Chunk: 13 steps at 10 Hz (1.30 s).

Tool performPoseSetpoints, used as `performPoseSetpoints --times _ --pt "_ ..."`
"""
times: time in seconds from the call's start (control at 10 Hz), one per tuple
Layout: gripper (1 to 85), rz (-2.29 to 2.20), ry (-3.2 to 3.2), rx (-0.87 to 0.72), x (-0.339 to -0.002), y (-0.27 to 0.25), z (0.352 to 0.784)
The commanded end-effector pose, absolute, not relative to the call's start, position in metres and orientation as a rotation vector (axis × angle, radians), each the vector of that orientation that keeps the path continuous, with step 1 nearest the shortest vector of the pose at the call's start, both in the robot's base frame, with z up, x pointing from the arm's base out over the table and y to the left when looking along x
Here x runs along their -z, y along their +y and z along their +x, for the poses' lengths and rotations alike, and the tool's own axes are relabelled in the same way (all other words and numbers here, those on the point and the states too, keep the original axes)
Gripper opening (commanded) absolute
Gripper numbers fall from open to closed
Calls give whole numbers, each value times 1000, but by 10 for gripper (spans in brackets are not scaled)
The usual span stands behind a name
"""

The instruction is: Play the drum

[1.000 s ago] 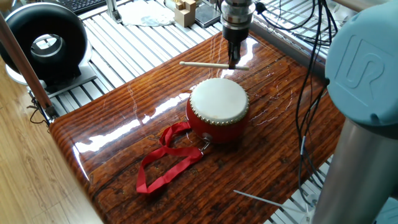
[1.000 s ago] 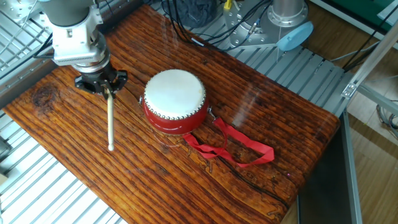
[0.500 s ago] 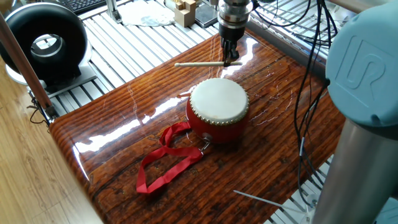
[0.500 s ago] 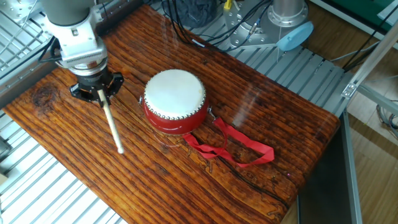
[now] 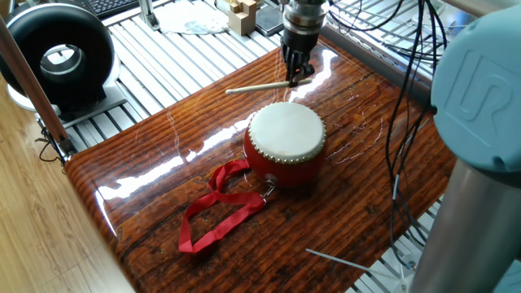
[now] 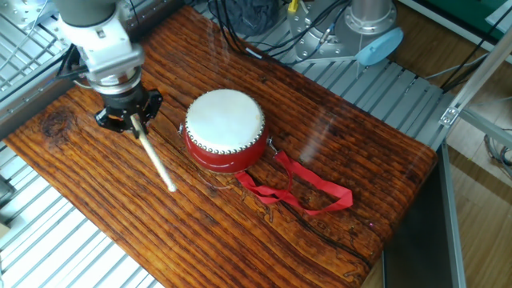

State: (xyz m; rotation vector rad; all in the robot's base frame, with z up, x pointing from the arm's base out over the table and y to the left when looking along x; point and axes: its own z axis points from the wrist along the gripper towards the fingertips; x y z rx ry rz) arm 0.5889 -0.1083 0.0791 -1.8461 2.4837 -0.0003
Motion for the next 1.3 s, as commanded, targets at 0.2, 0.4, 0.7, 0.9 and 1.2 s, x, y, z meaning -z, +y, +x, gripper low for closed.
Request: performPoseSetpoints --times 0.2,0.4,0.7,0.9,1.2 --pt "10 -2067 2327 89 -106 -110 588" --pt "10 -2047 2301 14 -109 -101 584" --pt "10 -2125 2206 43 -119 -105 578" --pt "10 -2167 2162 51 -124 -108 572" --pt "10 -2246 2082 63 -133 -111 556"
